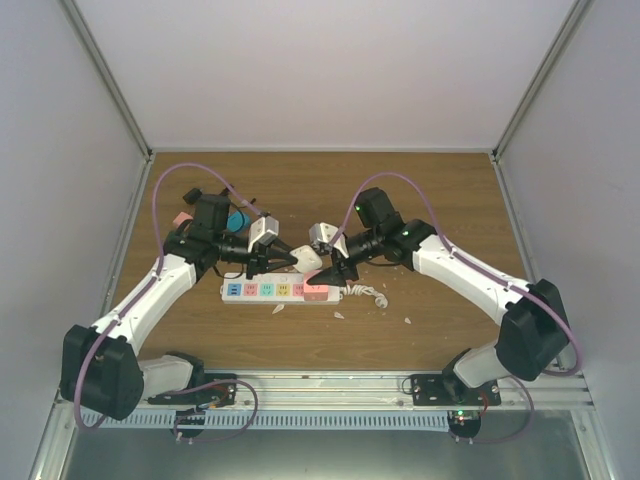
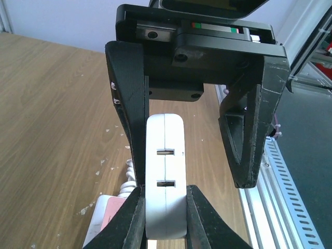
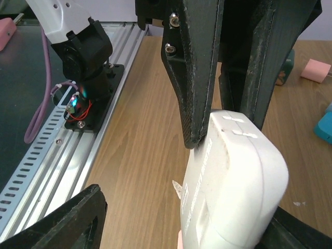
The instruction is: Pull the plug off the socket
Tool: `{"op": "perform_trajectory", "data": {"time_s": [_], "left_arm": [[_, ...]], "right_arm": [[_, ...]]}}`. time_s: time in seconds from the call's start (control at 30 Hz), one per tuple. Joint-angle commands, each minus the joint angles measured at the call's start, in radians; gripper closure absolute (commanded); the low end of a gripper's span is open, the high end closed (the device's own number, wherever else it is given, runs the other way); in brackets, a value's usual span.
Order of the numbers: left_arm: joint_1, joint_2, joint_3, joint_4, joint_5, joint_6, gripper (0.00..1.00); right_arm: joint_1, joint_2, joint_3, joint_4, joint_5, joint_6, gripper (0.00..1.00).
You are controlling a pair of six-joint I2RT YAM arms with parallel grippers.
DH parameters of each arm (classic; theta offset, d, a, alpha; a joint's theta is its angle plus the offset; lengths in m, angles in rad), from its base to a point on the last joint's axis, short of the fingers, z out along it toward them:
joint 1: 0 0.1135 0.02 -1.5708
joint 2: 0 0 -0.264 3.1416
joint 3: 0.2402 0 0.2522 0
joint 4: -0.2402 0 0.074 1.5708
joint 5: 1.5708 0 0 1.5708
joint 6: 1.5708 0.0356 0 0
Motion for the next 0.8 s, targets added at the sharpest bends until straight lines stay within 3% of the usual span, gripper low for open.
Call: {"op": "perform_trajectory", "data": {"time_s": [0.0,0.33,0.77], "left_arm": [[0.007,0.022,-0.011,0.083,-0.115,0.015,1.00],[0.037,0.029,-0.019,0.047,-0.151,0.059,1.00],[0.148,0.200,0.045,0.056,-0.286,0.049,1.00]], "right_arm": [[0.048,-0.010,0.028,-0.003,-0.098,-0.016,0.32],[-0.083,-0.041,0.006,0.109,-0.049,0.085,0.08],[-0.187,-0.119,-0.080,0.150,-0.008,0.104,0.02]]}}
